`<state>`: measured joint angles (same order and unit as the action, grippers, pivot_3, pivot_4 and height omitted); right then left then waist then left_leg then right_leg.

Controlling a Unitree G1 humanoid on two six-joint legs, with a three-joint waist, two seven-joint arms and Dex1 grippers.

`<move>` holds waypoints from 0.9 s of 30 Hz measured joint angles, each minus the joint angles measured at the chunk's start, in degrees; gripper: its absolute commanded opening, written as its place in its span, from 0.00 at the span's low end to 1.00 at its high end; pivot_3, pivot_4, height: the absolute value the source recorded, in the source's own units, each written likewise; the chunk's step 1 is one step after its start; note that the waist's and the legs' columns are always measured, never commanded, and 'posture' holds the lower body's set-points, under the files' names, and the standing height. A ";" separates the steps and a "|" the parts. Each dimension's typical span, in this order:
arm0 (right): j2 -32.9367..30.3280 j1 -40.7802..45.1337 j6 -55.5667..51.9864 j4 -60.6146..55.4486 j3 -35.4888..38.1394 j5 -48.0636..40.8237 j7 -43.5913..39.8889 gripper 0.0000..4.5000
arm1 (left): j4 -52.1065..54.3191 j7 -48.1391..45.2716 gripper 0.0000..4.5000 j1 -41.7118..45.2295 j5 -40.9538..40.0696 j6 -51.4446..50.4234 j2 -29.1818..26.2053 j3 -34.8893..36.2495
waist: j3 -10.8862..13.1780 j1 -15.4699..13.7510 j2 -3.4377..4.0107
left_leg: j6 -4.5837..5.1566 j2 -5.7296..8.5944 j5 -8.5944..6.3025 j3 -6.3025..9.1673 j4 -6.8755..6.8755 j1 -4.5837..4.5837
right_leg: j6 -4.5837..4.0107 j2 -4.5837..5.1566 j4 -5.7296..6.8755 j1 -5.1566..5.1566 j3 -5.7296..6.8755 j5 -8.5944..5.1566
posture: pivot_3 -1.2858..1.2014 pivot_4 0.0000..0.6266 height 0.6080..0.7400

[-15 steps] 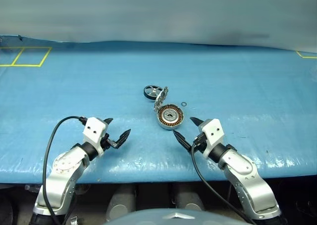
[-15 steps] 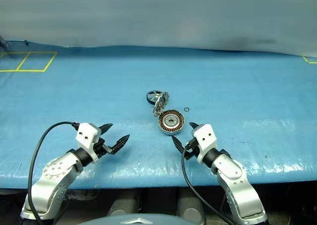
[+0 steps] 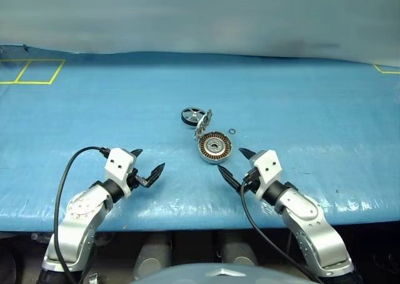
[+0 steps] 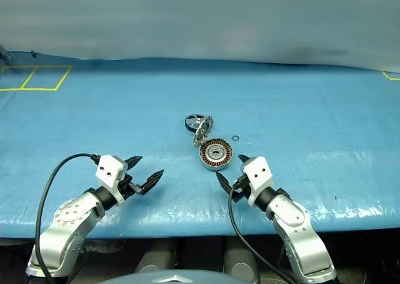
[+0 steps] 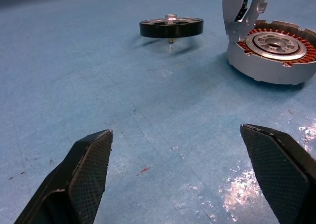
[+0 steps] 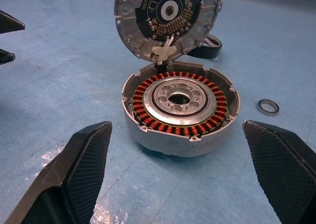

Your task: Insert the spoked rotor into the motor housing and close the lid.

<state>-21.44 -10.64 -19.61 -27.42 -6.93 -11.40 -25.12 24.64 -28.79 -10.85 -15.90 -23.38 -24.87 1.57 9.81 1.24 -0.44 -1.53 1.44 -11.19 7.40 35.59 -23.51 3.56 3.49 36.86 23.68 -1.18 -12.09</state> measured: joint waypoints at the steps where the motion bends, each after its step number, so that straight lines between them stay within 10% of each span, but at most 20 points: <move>1: -0.16 0.10 -0.22 0.00 -0.03 0.07 -0.01 0.99 | 0.00 0.00 1.00 0.01 0.00 0.00 0.00 -0.01 | 0.00 0.00 0.00 | 0.00 0.00 0.00 0.00 0.00 0.00 | 0.00 0.00 0.00 0.00 0.00 0.00 | 0.52 0.24 1.00; 19: -2.14 1.33 -3.84 -0.28 -1.57 1.81 -0.93 0.99 | 0.00 0.00 1.00 0.20 0.03 0.08 0.00 -0.25 | 0.00 0.03 0.00 | 0.00 0.00 0.00 -0.01 0.03 0.01 | 0.00 0.00 0.01 -0.02 0.00 0.00 | 0.52 0.24 1.00; 27: -16.23 14.58 -19.45 -7.42 -4.61 -1.72 -12.09 0.99 | -0.10 -0.01 1.00 0.84 0.10 0.20 0.00 -0.46 | 0.00 0.02 -0.01 | 0.01 -0.01 0.00 0.01 0.15 0.01 | 0.01 -0.01 0.04 -0.08 0.06 0.01 | 0.52 0.24 1.00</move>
<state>-37.67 3.94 -39.07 -34.84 -11.54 -13.12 -37.21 24.54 -28.79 -10.01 -15.80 -23.18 -24.86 1.11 9.81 1.26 -0.44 -1.52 1.43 -11.19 7.41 35.74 -23.50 3.57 3.48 36.90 23.60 -1.12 -12.09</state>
